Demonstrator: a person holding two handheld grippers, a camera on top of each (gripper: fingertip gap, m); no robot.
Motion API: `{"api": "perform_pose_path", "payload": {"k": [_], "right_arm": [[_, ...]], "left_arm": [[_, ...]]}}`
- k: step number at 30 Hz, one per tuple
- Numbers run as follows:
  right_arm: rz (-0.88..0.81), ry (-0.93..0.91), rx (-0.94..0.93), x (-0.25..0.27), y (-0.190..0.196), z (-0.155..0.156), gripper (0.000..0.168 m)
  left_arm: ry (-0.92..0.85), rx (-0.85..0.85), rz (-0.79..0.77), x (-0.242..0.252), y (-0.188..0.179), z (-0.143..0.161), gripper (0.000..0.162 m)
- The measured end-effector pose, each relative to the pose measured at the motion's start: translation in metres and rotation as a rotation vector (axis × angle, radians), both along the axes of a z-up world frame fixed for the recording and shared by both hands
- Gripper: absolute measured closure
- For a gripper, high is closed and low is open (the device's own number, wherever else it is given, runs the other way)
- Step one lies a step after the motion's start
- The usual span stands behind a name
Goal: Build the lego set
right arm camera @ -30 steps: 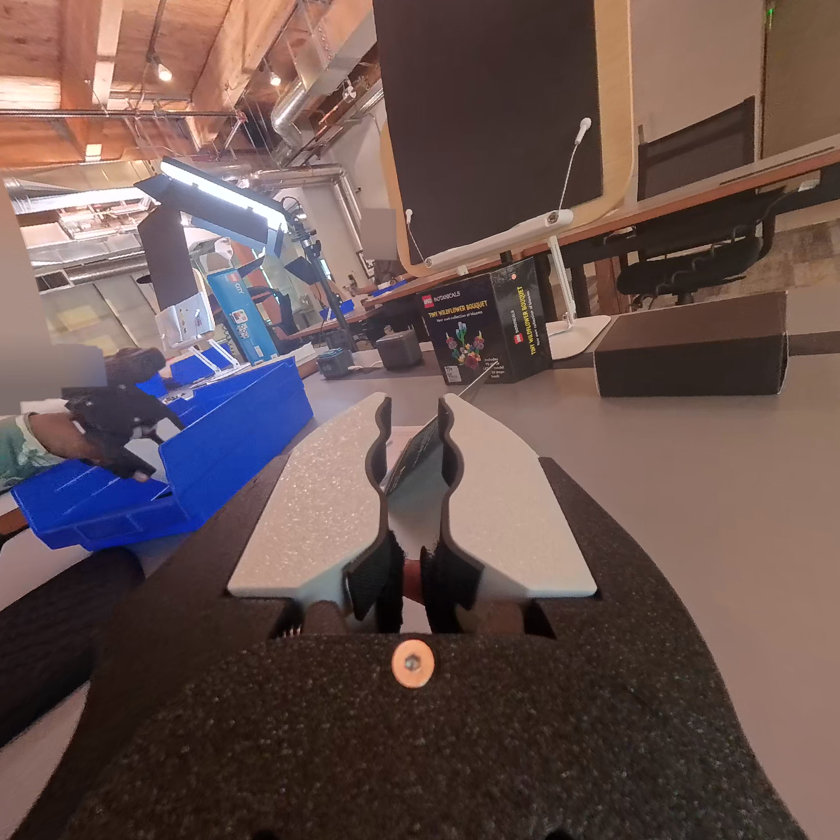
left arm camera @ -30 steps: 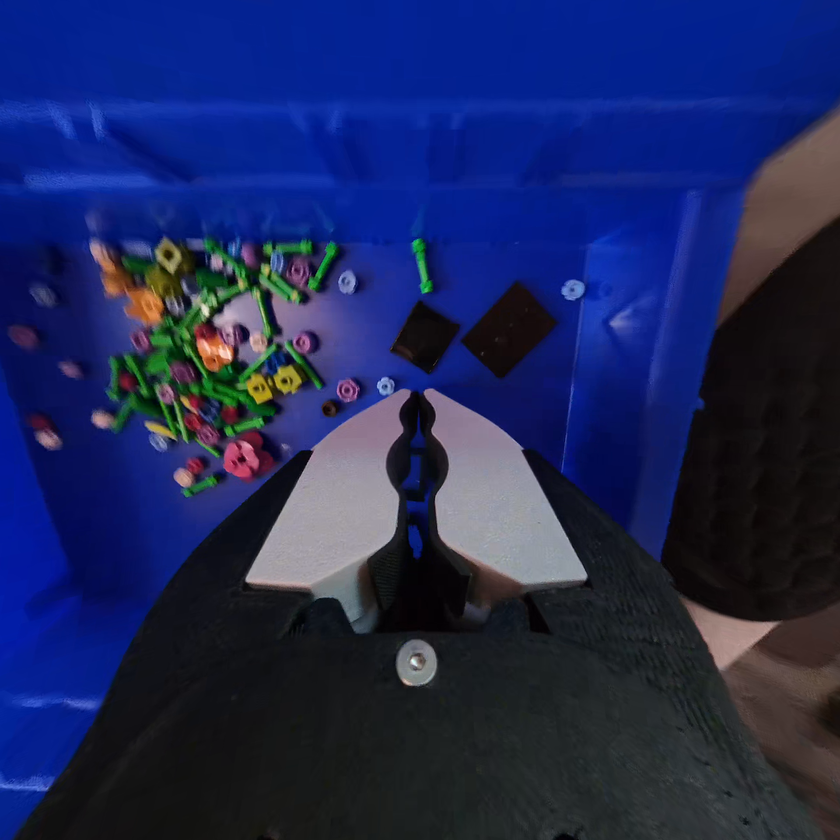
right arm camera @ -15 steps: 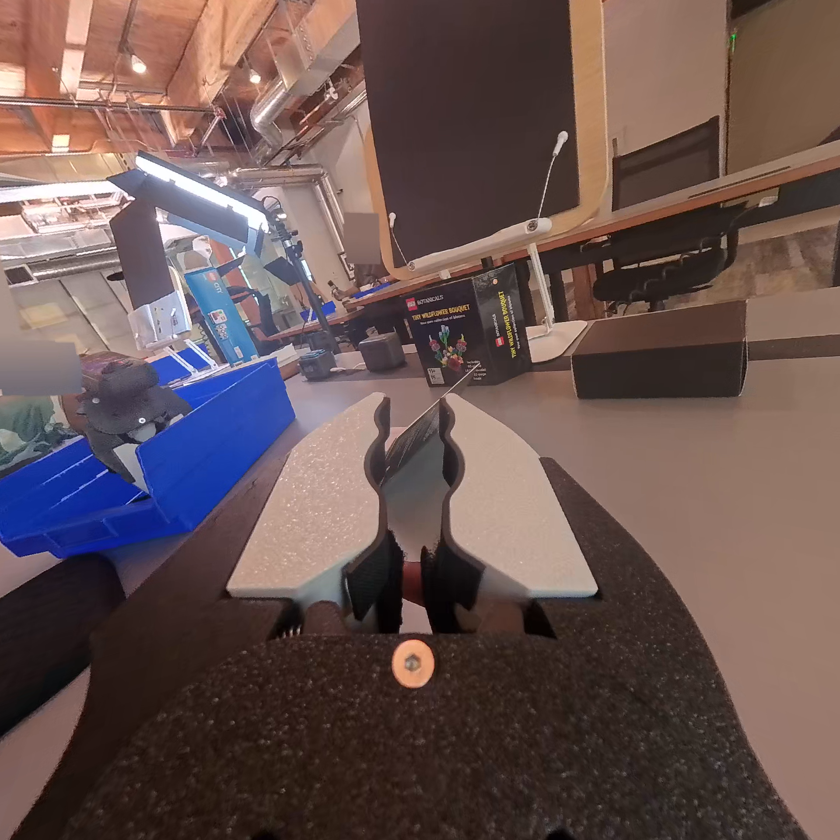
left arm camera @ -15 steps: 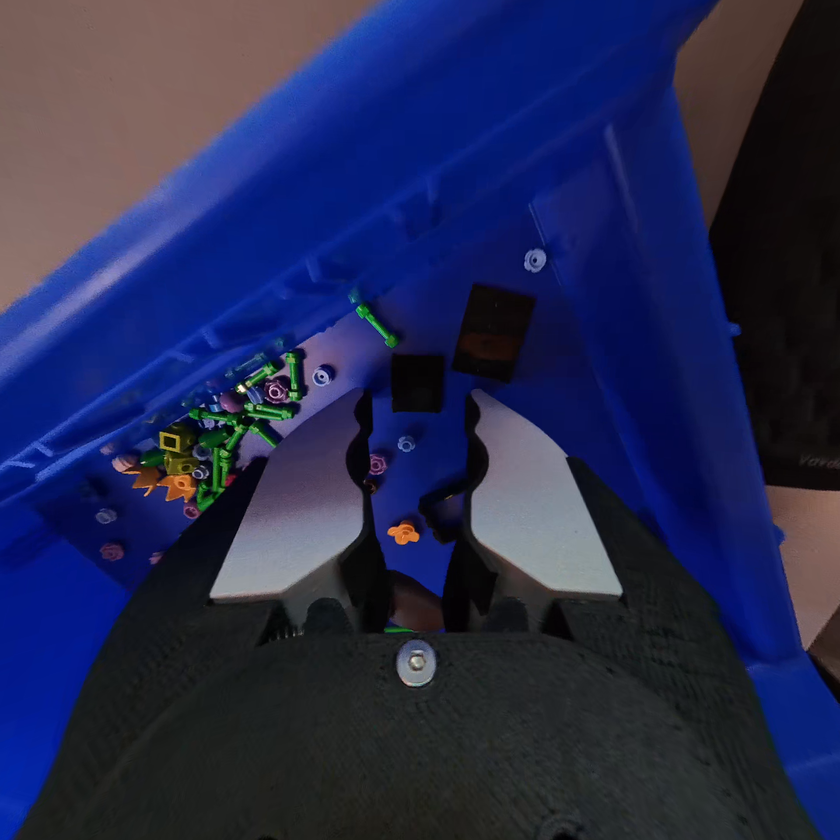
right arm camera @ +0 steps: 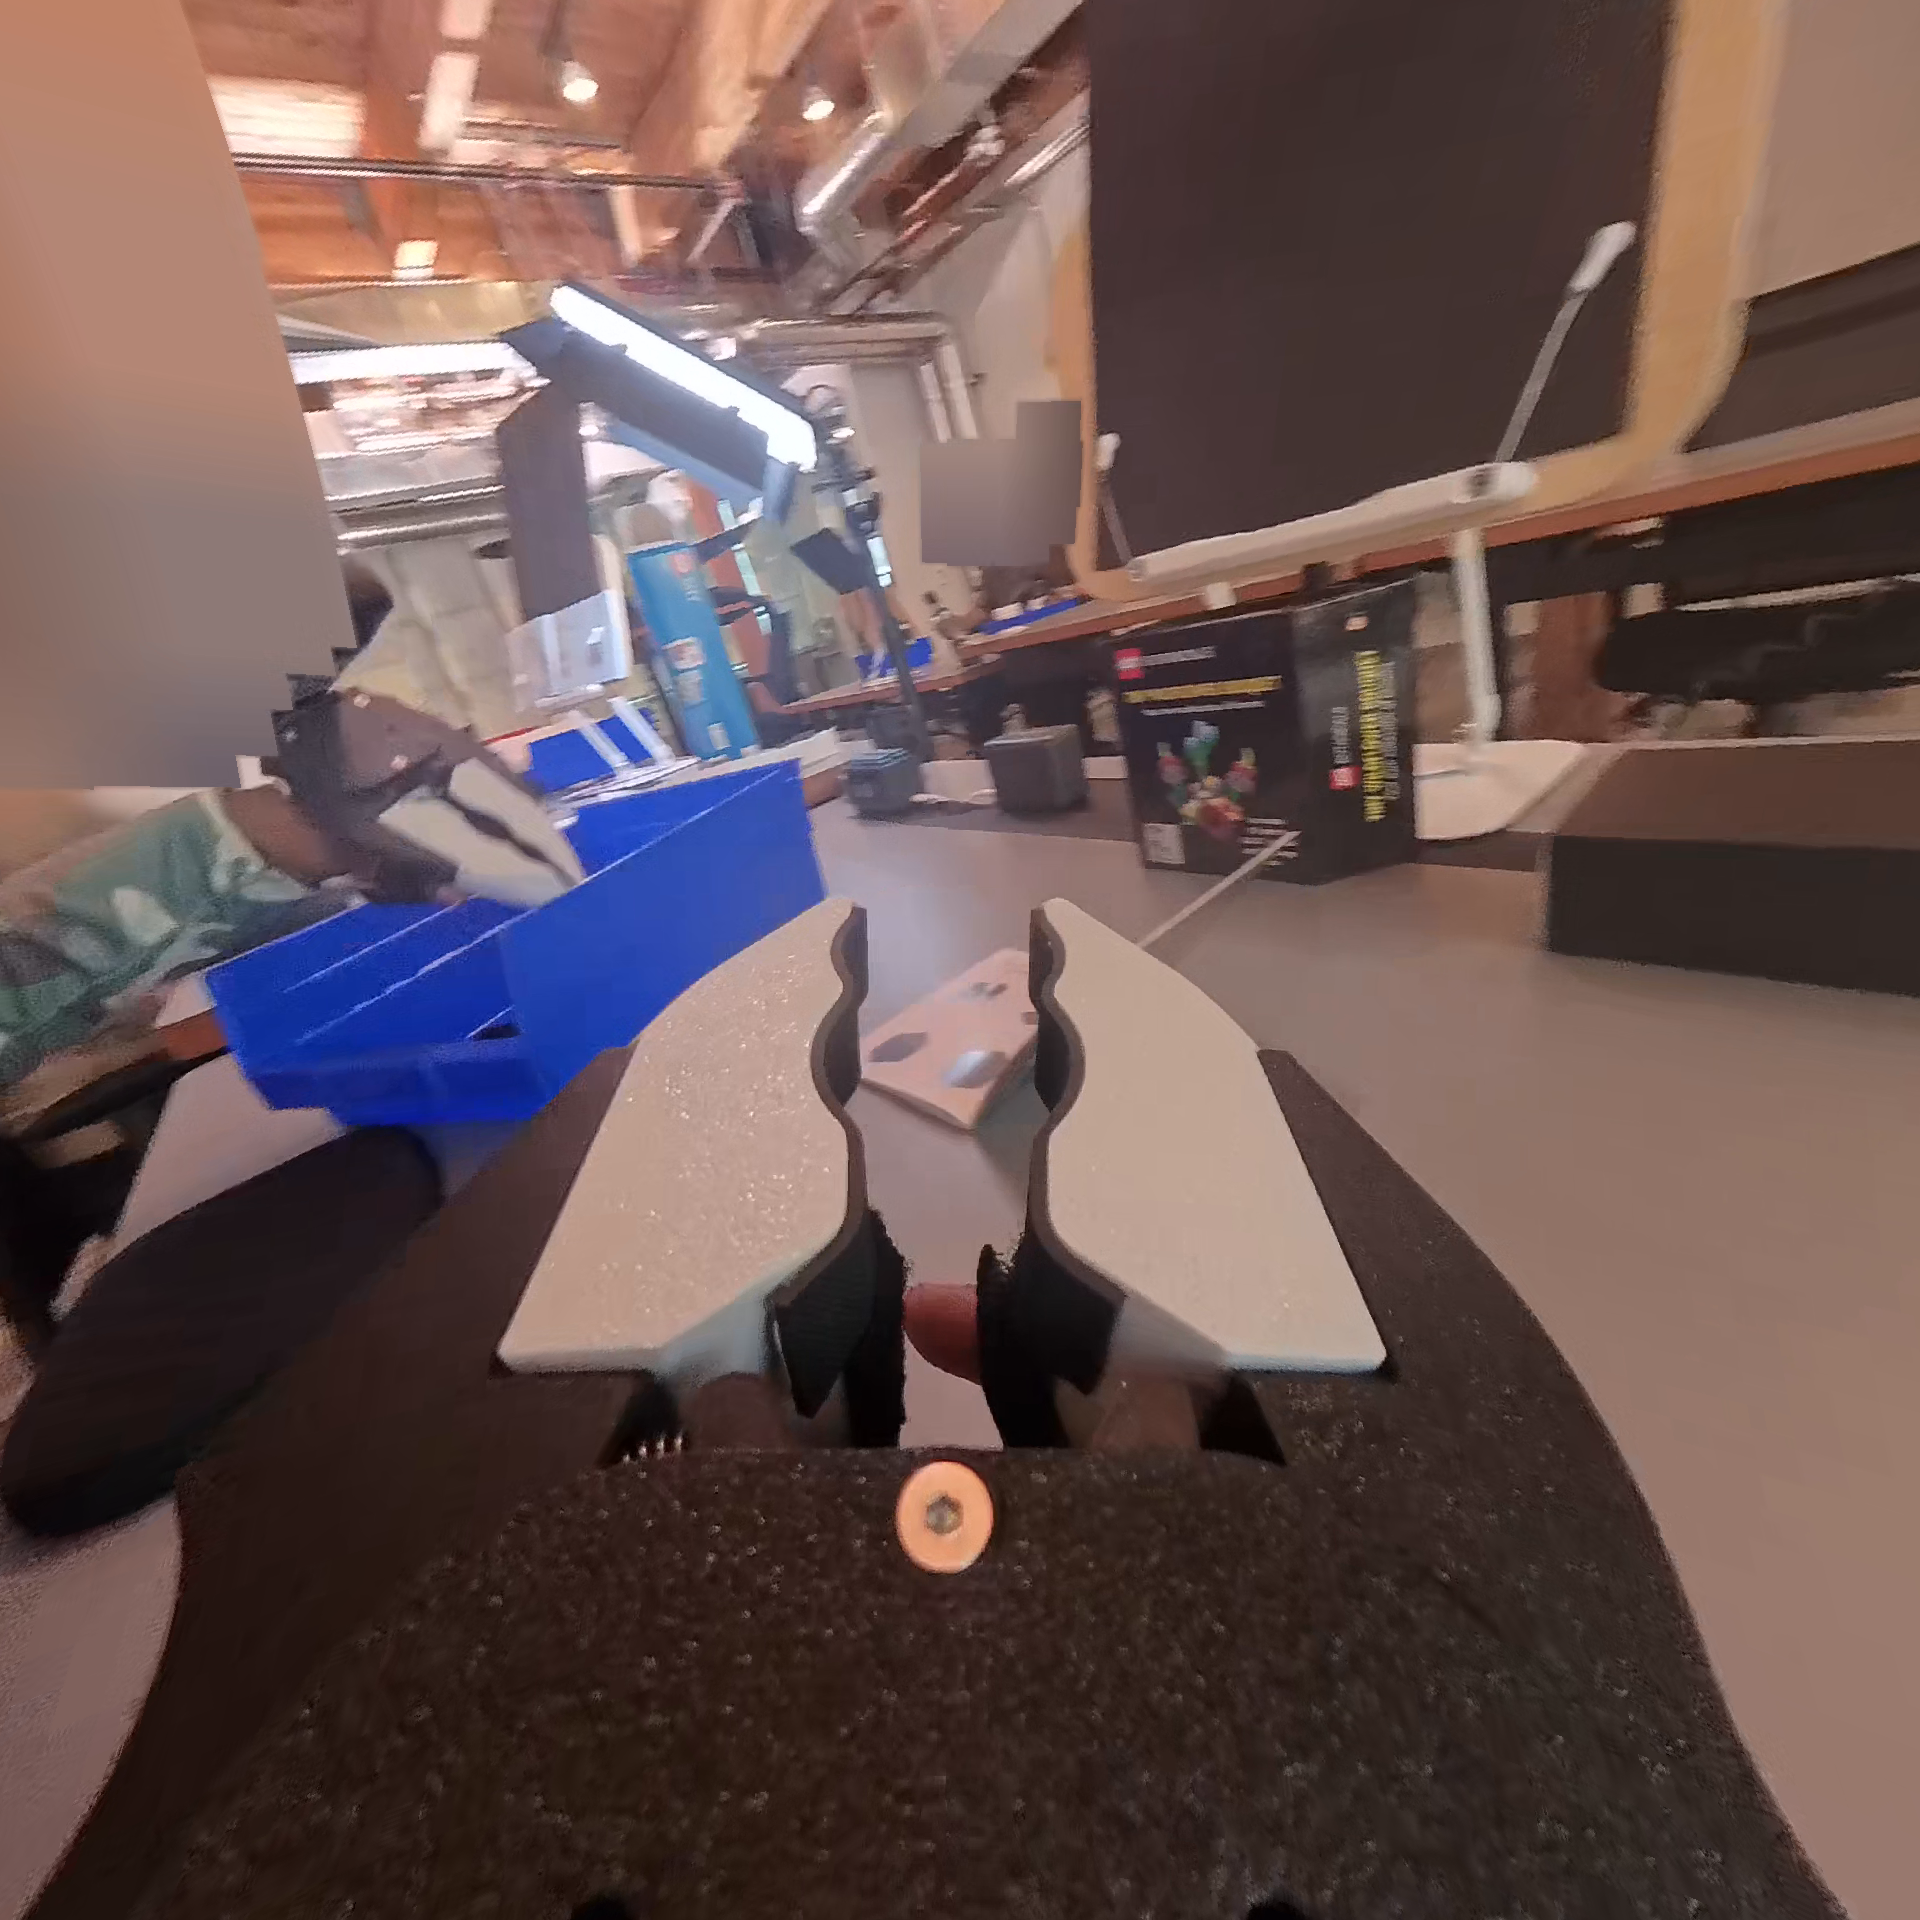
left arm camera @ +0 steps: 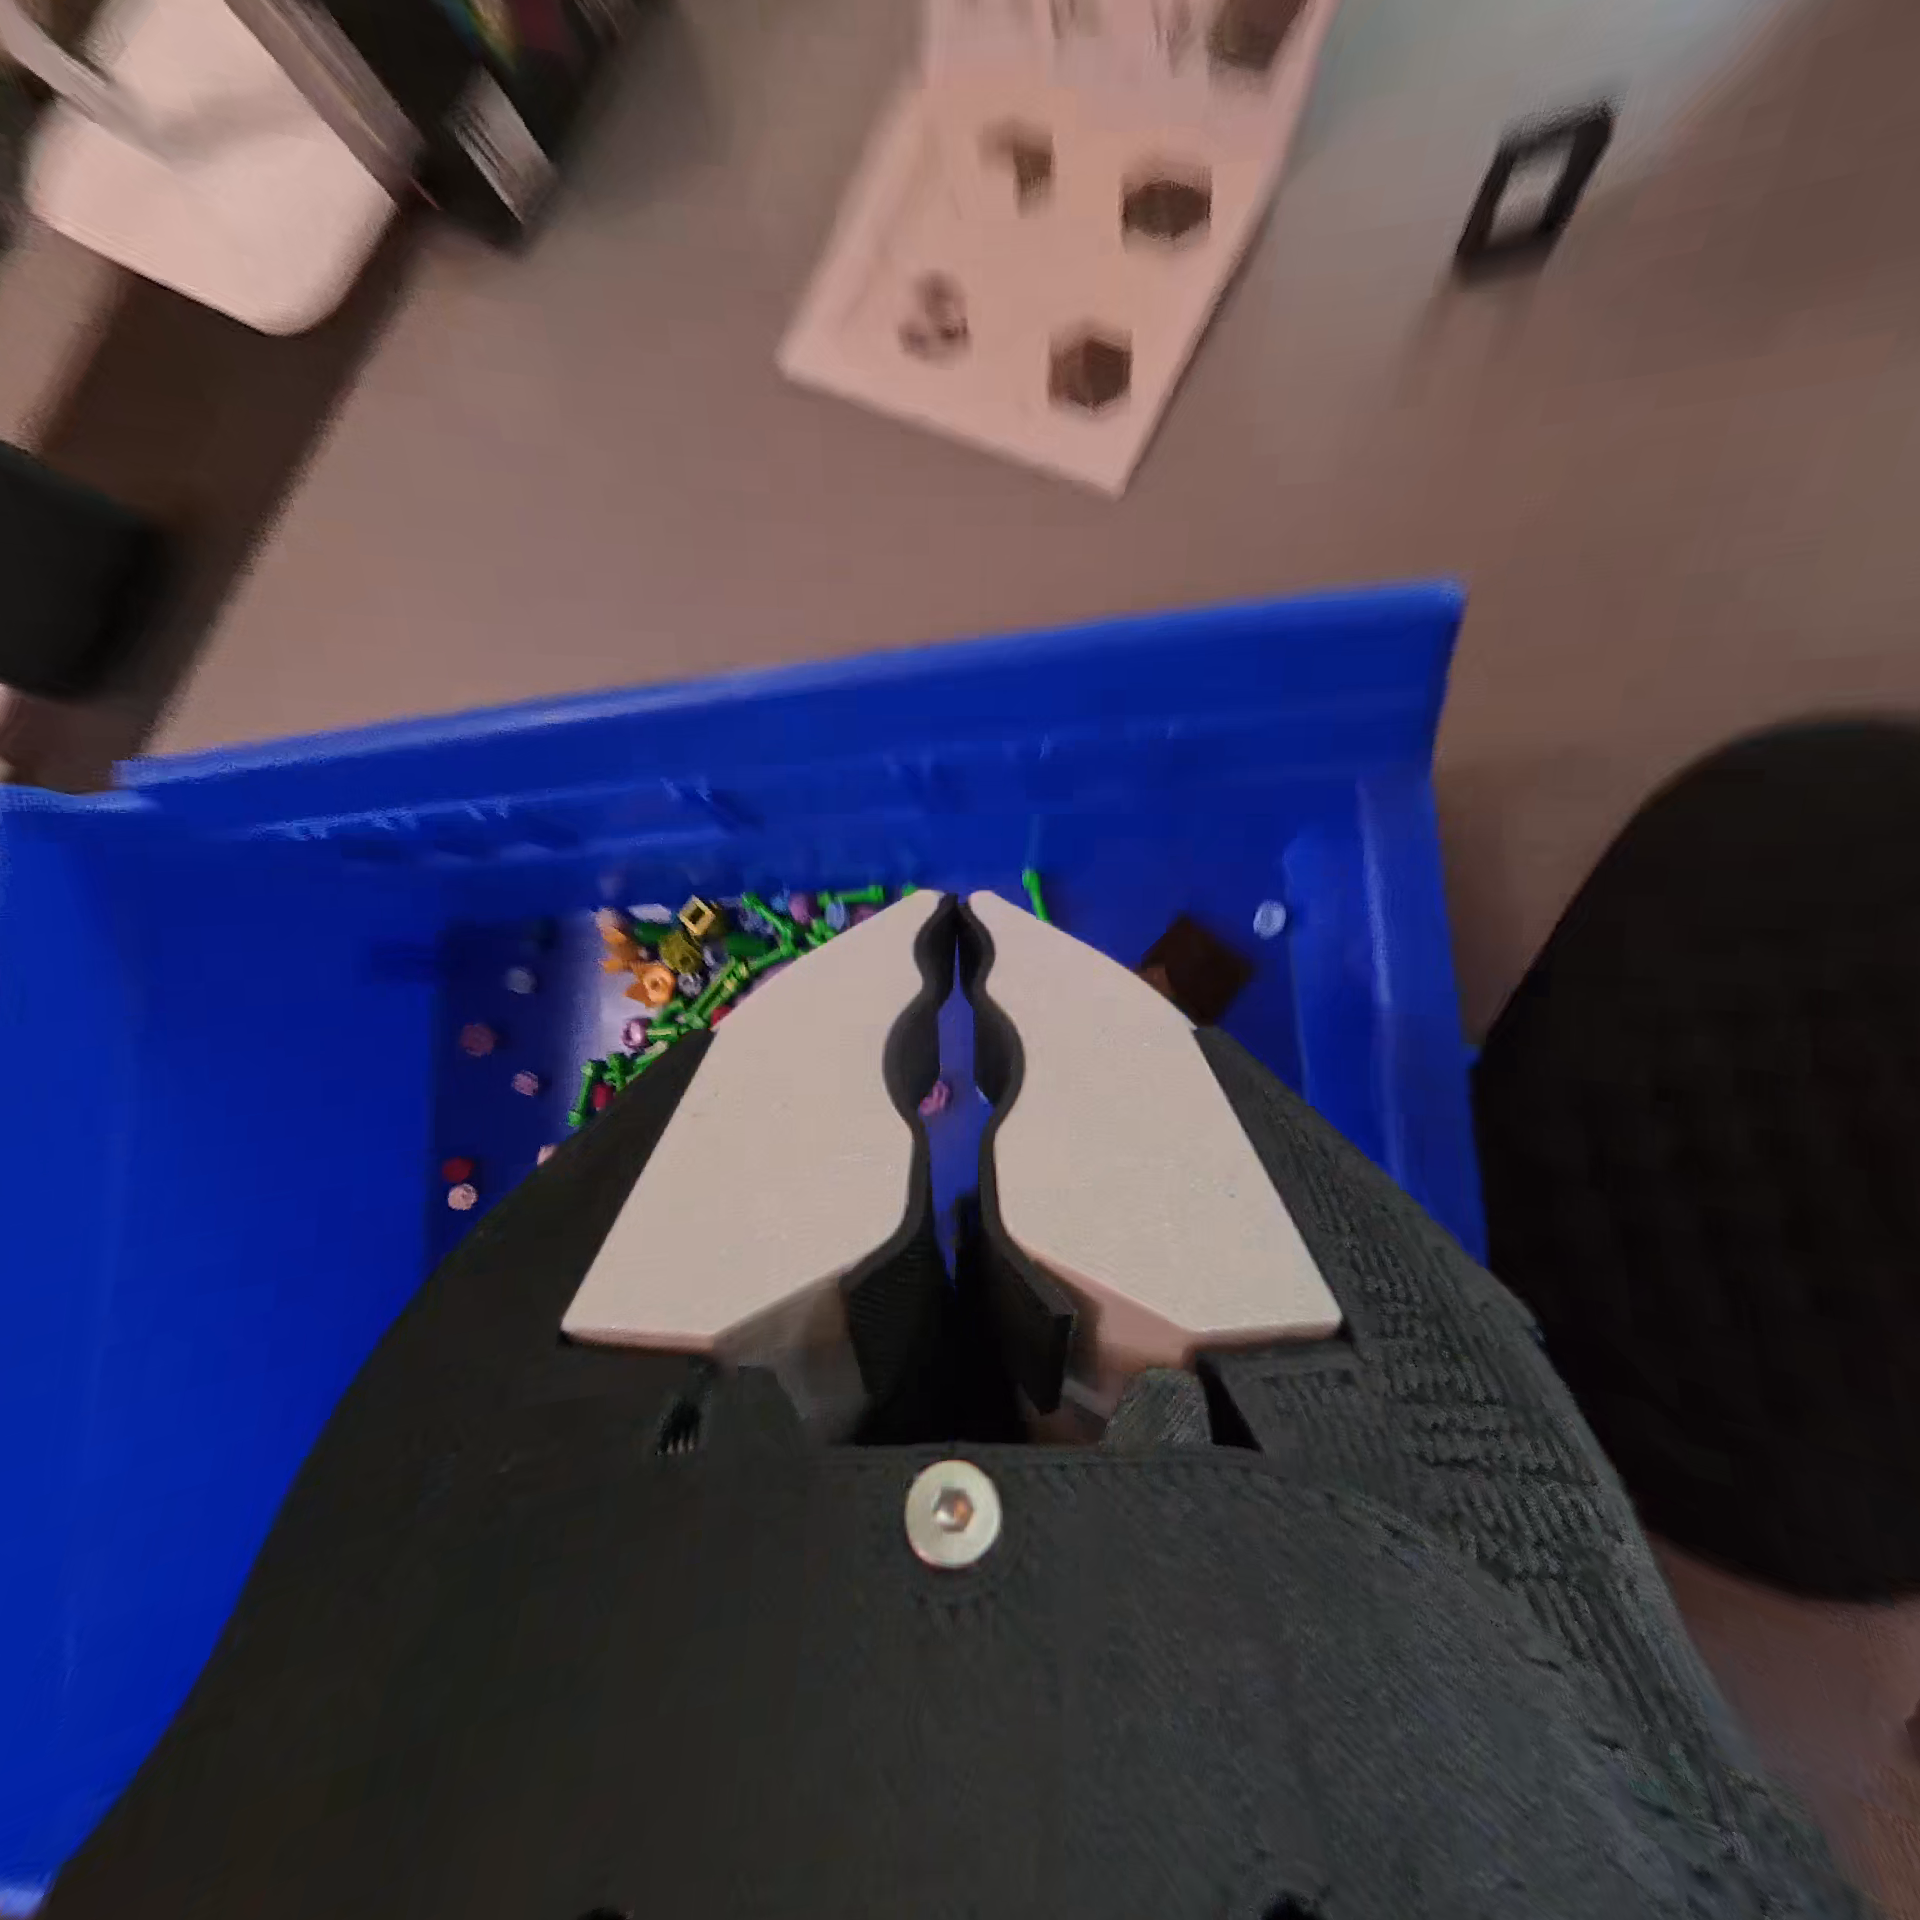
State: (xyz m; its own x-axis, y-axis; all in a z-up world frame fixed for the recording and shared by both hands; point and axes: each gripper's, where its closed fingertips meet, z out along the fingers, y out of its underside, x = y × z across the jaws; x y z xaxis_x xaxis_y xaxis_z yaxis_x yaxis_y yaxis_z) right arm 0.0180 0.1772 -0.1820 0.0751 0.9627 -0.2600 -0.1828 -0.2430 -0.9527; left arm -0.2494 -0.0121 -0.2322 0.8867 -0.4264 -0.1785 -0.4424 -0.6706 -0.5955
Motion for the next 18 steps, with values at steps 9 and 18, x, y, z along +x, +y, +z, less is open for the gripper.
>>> {"api": "perform_pose_path", "payload": {"k": [9, 18], "right_arm": [[0.185, -0.228, 0.174, -0.025, -0.045, -0.029, 0.136], [0.166, -0.264, 0.228, -0.024, -0.046, -0.034, 0.135]], "left_arm": [[0.035, -0.188, -0.063, 0.020, -0.036, -0.040, 0.134], [-0.087, -0.385, 0.111, 0.018, -0.030, -0.070, 0.121]]}}
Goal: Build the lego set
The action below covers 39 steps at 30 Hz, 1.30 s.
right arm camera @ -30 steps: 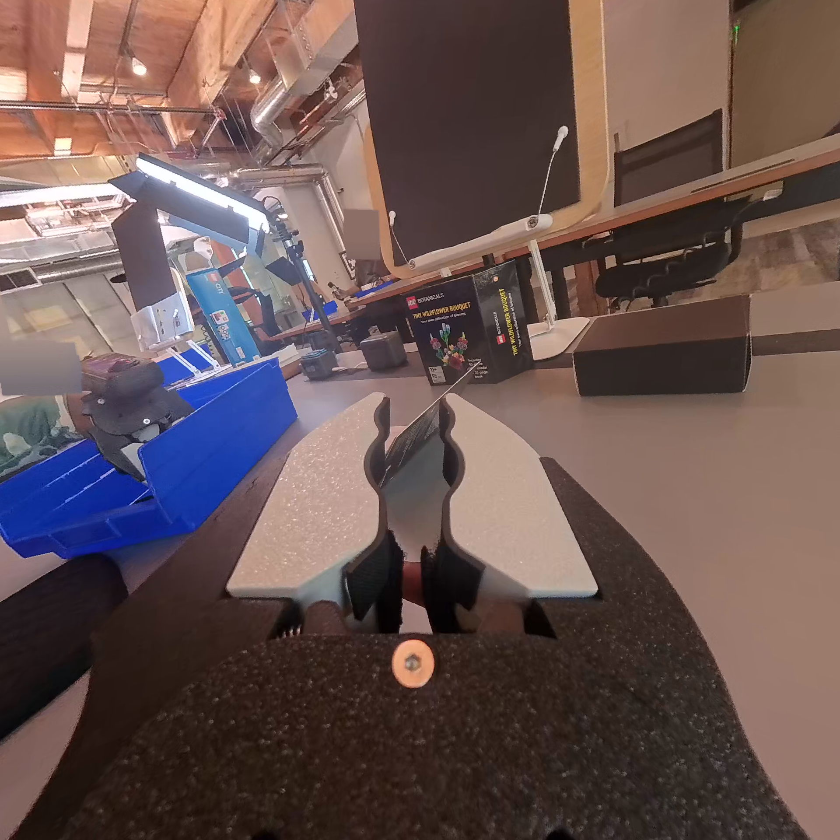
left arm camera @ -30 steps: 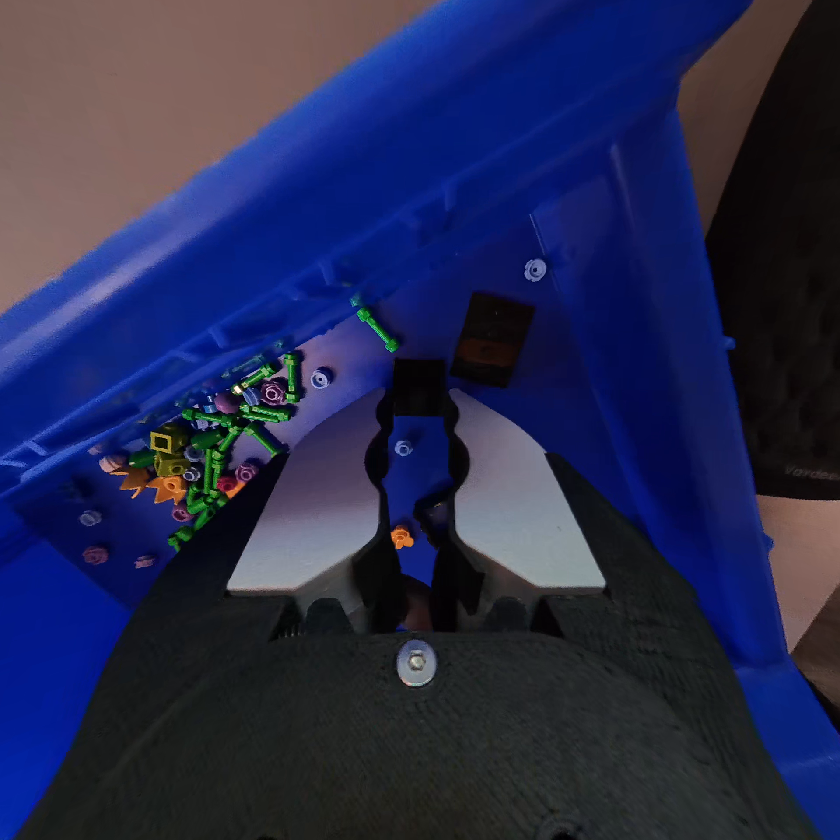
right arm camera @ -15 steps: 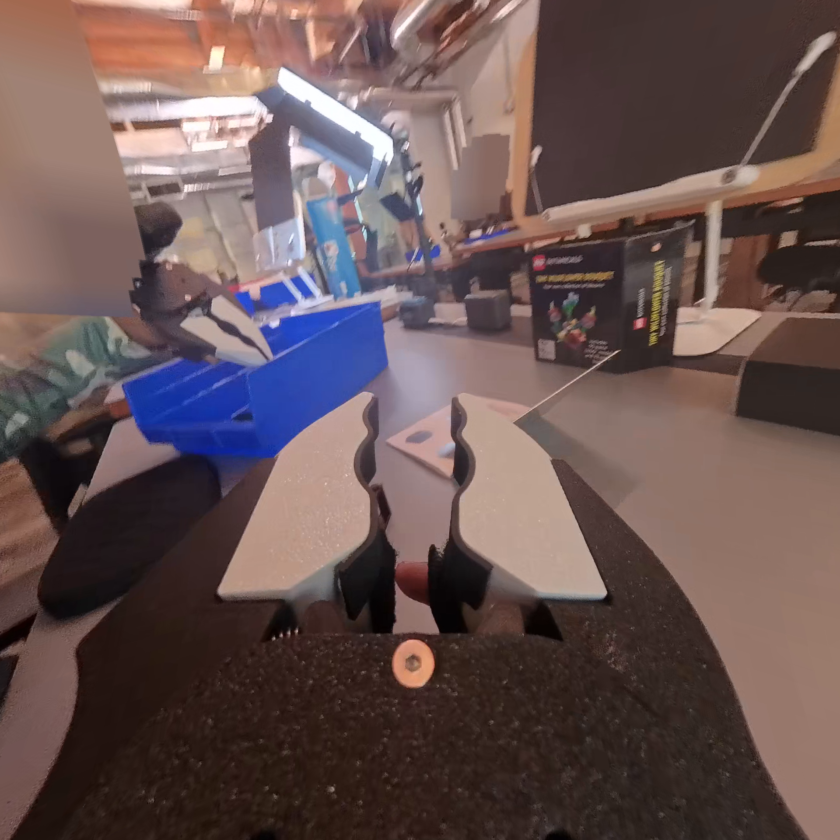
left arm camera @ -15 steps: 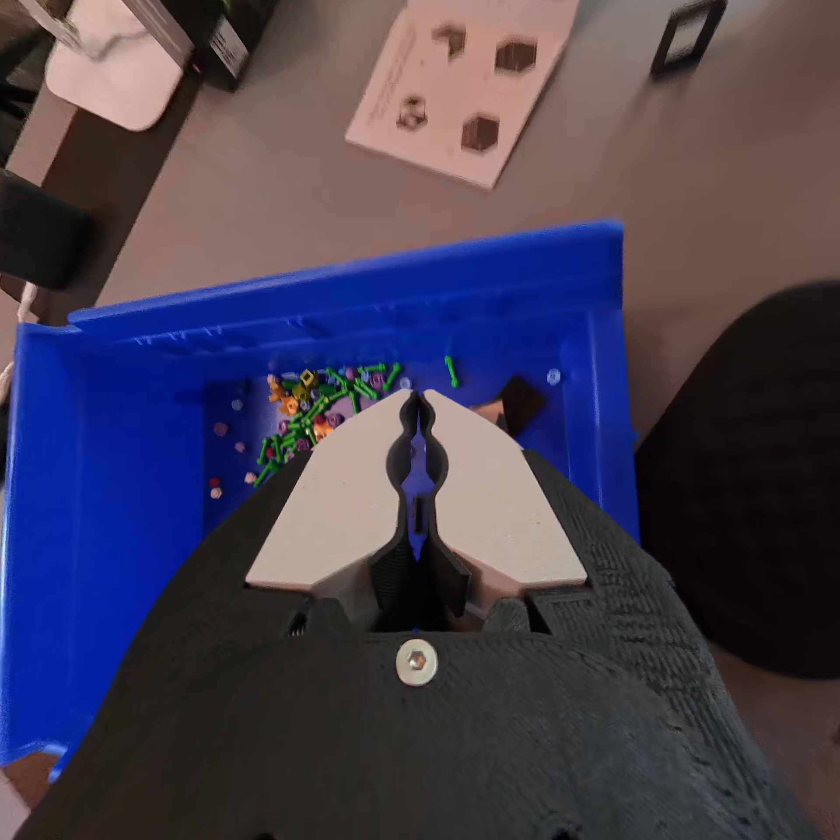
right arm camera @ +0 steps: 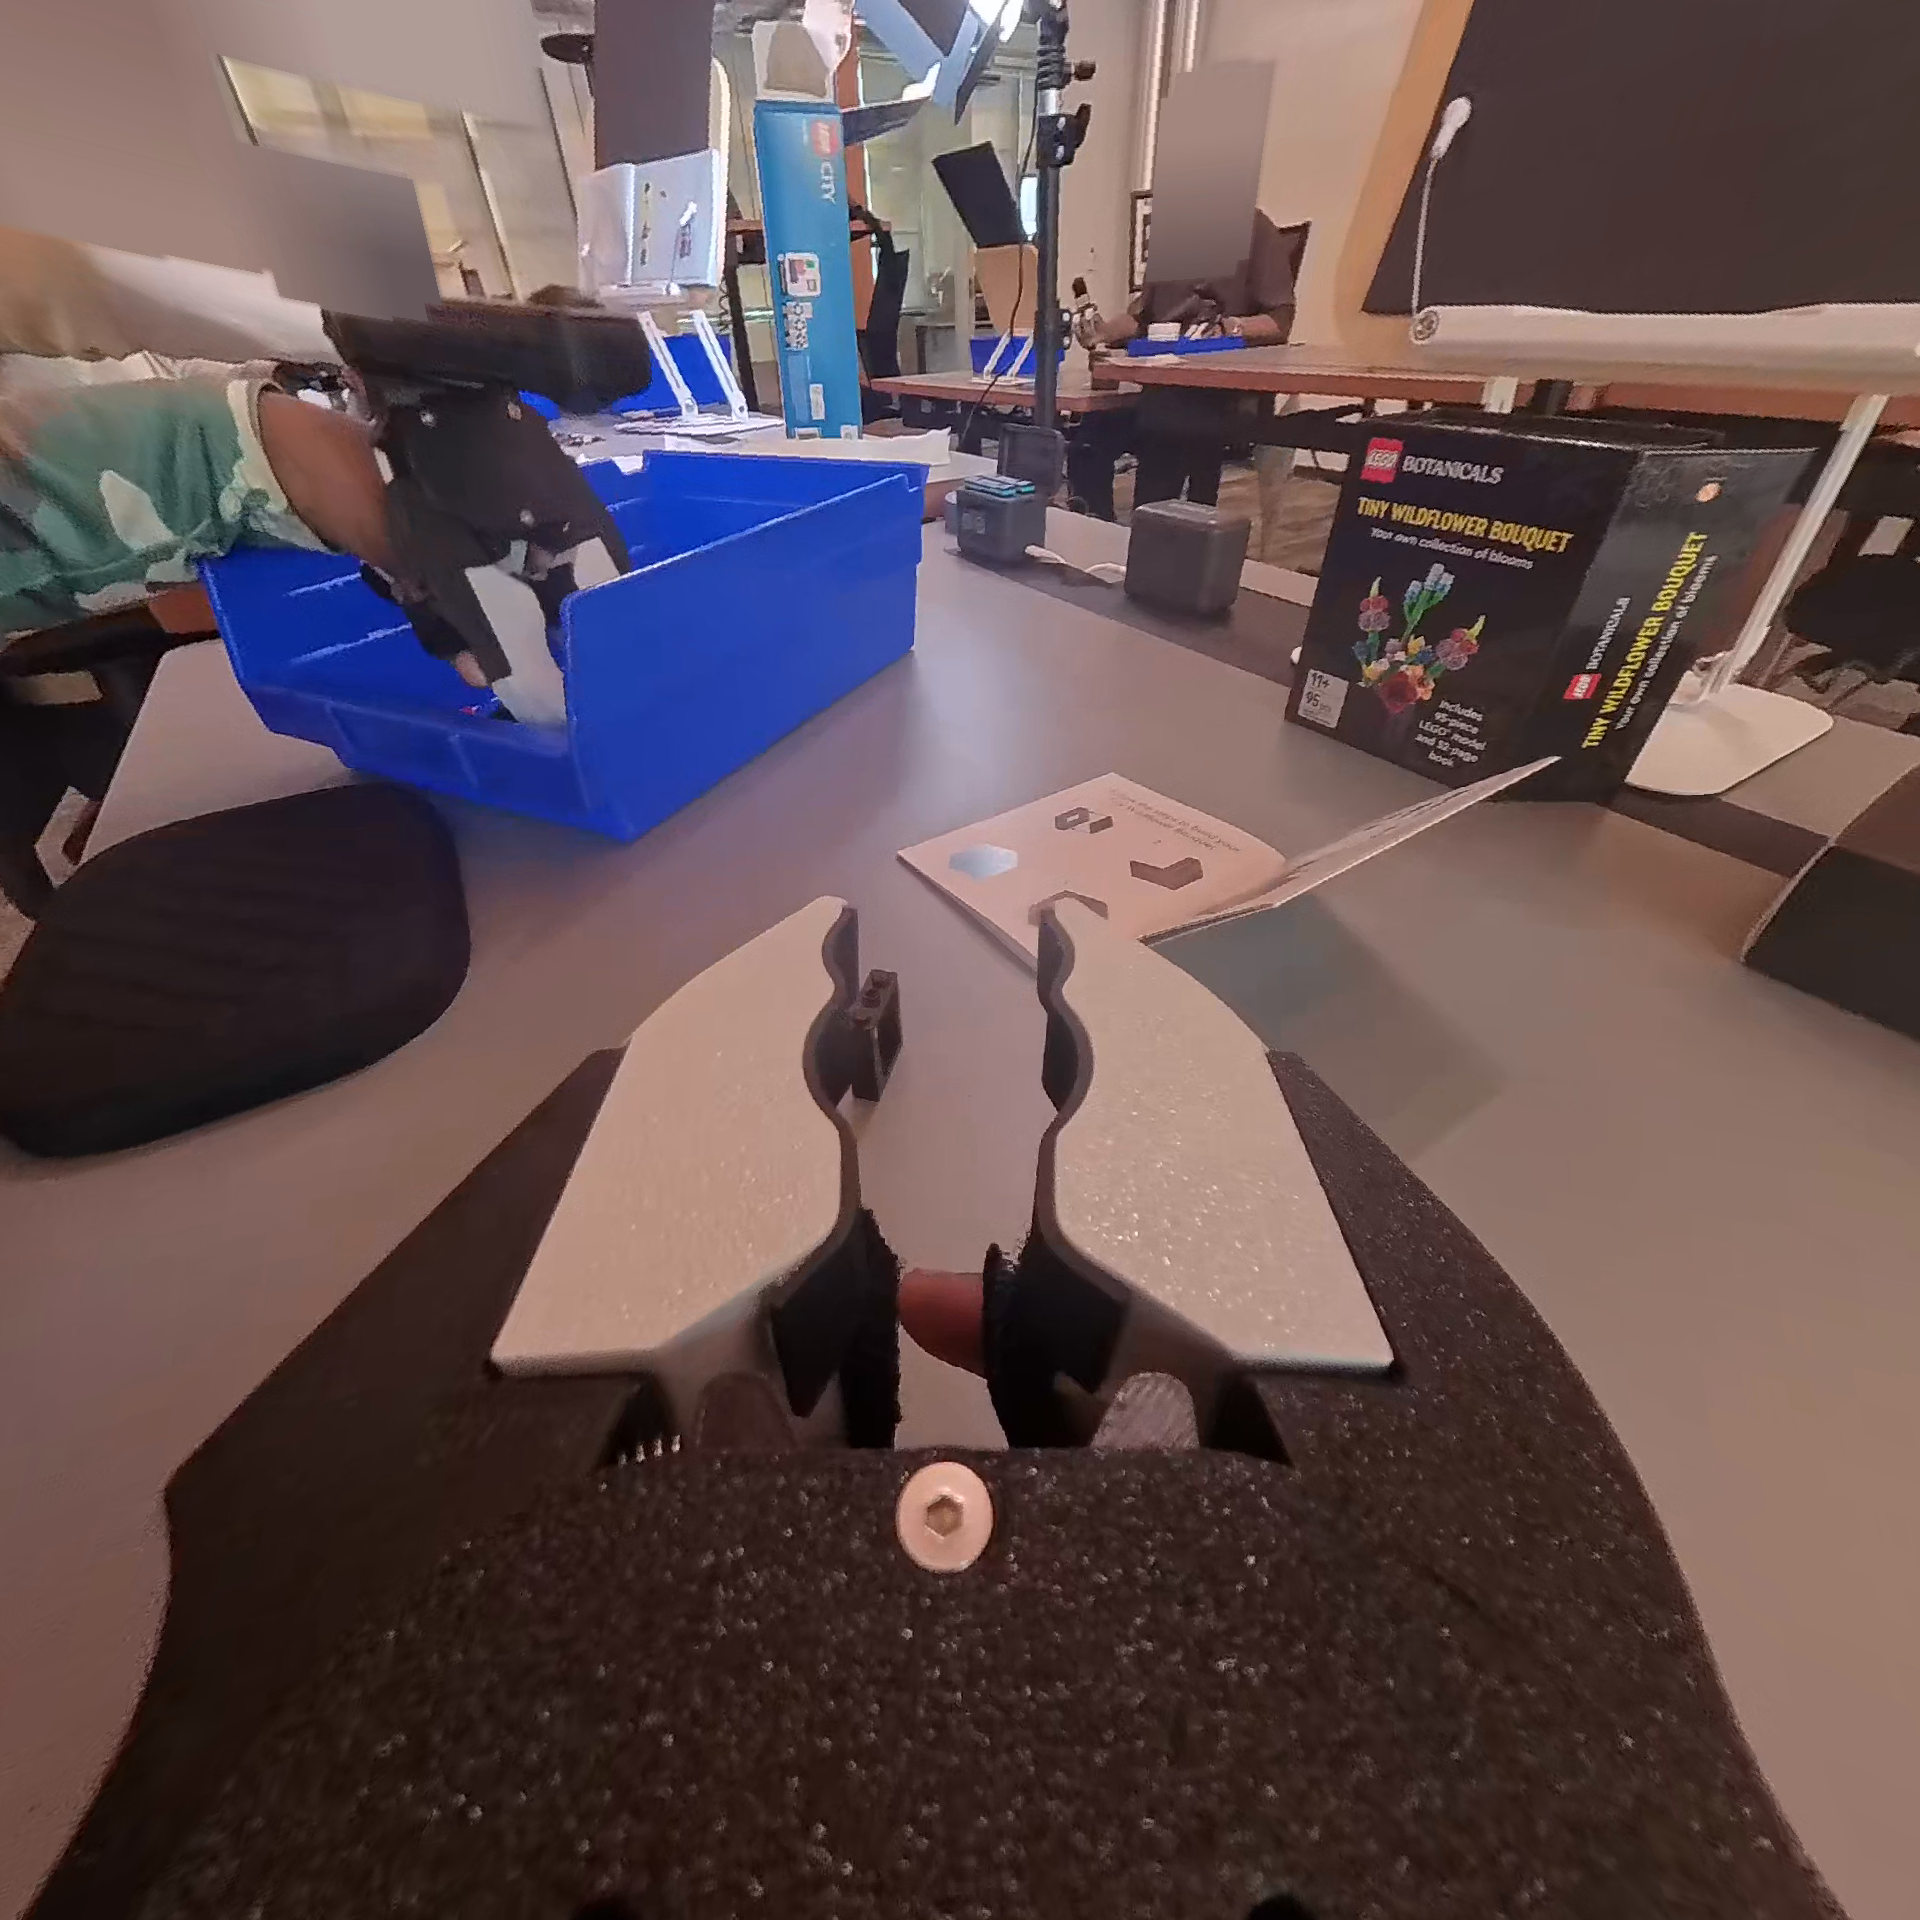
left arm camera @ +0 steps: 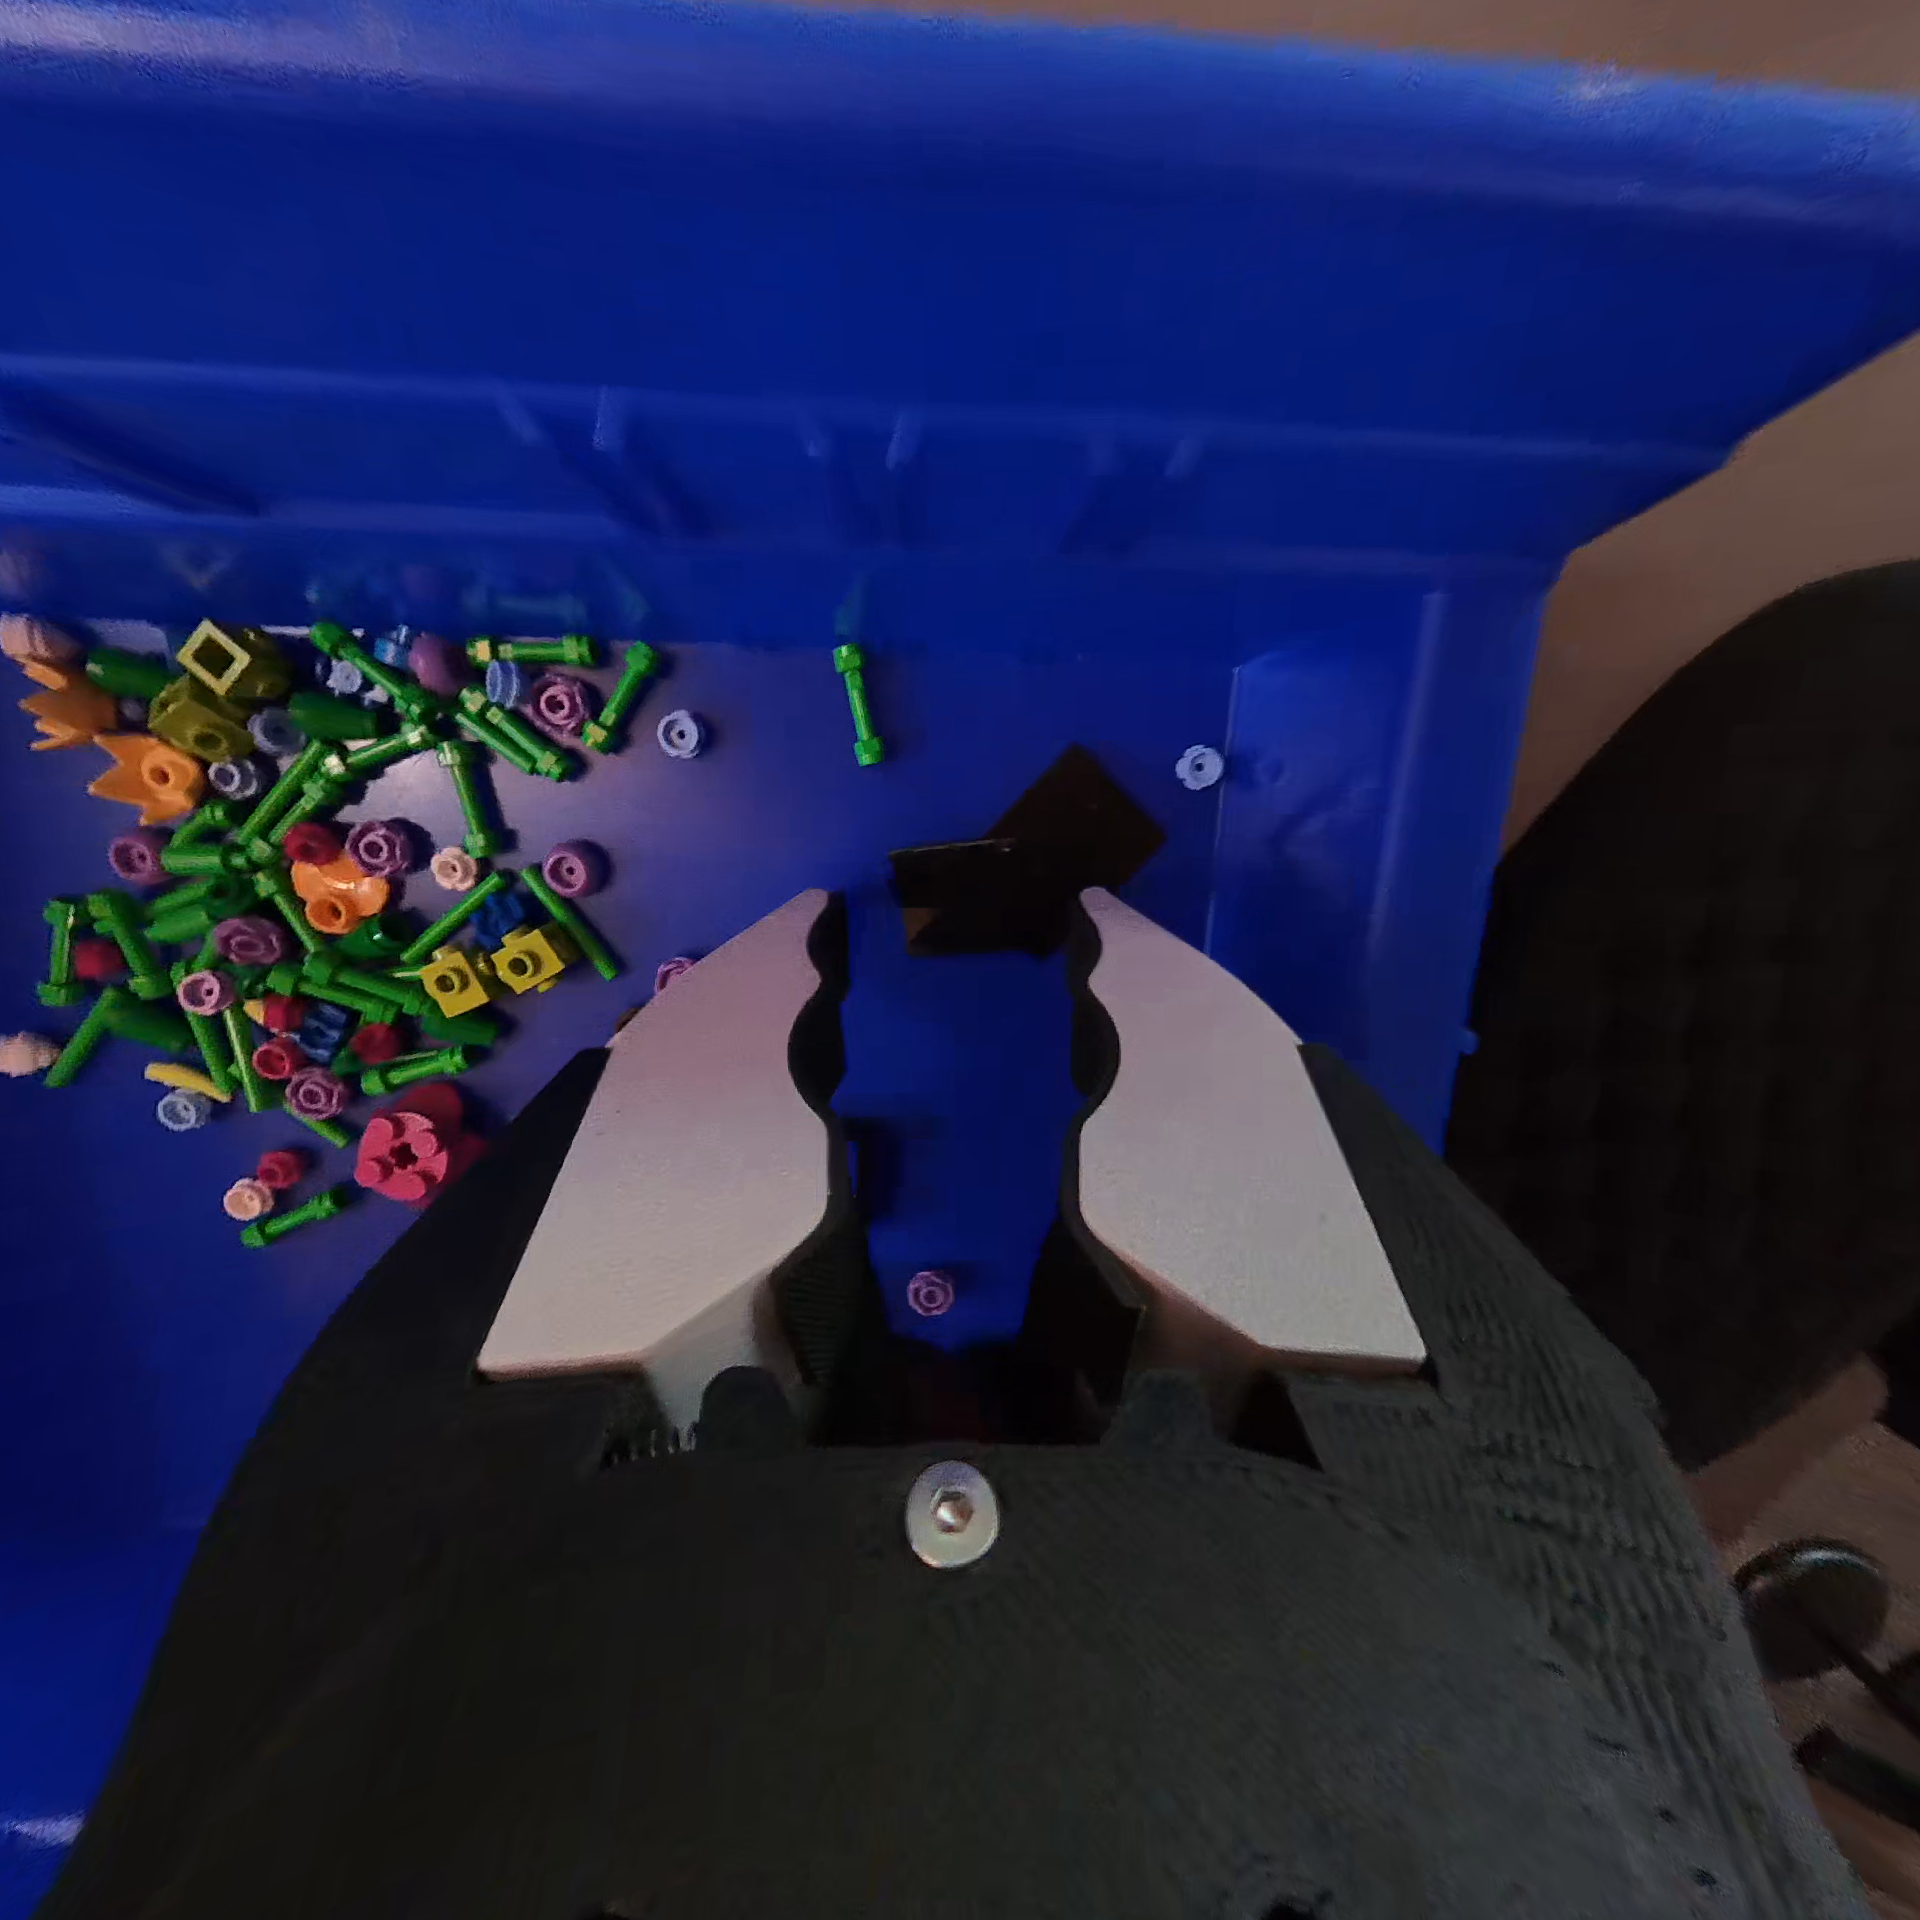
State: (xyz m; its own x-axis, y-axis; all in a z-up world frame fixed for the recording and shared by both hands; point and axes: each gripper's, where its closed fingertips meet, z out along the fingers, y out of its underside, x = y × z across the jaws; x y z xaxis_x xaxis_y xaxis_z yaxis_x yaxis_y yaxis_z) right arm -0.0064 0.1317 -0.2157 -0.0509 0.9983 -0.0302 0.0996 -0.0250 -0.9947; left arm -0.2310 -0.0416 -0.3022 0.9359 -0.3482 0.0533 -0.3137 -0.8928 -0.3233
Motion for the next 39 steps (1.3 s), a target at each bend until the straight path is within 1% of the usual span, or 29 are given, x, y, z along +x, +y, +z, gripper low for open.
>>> {"api": "perform_pose_path", "payload": {"k": [3, 5, 7, 11, 13, 16, 18, 20, 22, 24, 26, 27, 30, 33, 36, 39], "right_arm": [[-0.016, 0.023, -0.014, 0.002, 0.004, 0.003, 0.135], [-0.020, 0.034, -0.025, 0.002, 0.006, 0.005, 0.135], [-0.027, 0.040, -0.027, 0.003, 0.007, 0.006, 0.135], [-0.041, 0.040, -0.014, 0.004, 0.009, 0.005, 0.135], [-0.038, 0.035, -0.012, 0.004, 0.009, 0.005, 0.135], [-0.024, 0.031, -0.016, 0.003, 0.006, 0.004, 0.135], [-0.007, 0.026, -0.015, 0.002, 0.003, 0.003, 0.135], [0.021, 0.031, -0.004, -0.001, -0.003, 0.006, 0.133], [0.074, 0.064, 0.030, -0.007, -0.017, 0.016, 0.131], [0.121, 0.107, 0.088, -0.017, -0.035, 0.034, 0.128], [0.168, 0.150, 0.170, -0.030, -0.057, 0.054, 0.126], [0.206, 0.162, 0.245, -0.037, -0.070, 0.061, 0.125], [0.299, 0.176, 0.551, -0.059, -0.106, 0.073, 0.122], [0.335, 0.251, 0.780, -0.072, -0.132, 0.084, 0.122], [0.303, 0.328, 0.883, -0.076, -0.139, 0.096, 0.124], [0.283, 0.349, 0.910, -0.076, -0.139, 0.102, 0.129]], "left_arm": [[-0.014, -0.005, 0.035, -0.001, 0.001, -0.003, 0.121], [-0.022, -0.006, 0.047, -0.002, 0.001, -0.003, 0.125], [-0.045, -0.021, 0.062, 0.000, 0.000, -0.003, 0.137], [-0.046, -0.023, 0.051, 0.000, -0.001, -0.003, 0.137], [-0.004, 0.006, 0.053, -0.005, 0.000, -0.001, 0.138], [0.021, 0.089, 0.072, -0.011, 0.003, 0.014, 0.137], [0.035, 0.168, 0.090, -0.015, 0.005, 0.032, 0.138], [0.008, 0.277, 0.113, -0.013, 0.010, 0.055, 0.138], [-0.114, 0.418, 0.129, 0.003, 0.018, 0.085, 0.138], [-0.292, 0.549, 0.123, 0.029, 0.026, 0.115, 0.138], [-0.437, 0.635, 0.097, 0.058, 0.031, 0.138, 0.138], [-0.501, 0.657, 0.079, 0.073, 0.033, 0.145, 0.139], [-0.711, 0.699, 0.035, 0.113, 0.037, 0.165, 0.138], [-0.928, 0.710, 0.008, 0.142, 0.039, 0.182, 0.139], [-1.051, 0.704, 0.004, 0.156, 0.040, 0.188, 0.139], [-1.055, 0.680, 0.001, 0.163, 0.042, 0.183, 0.139]]}}
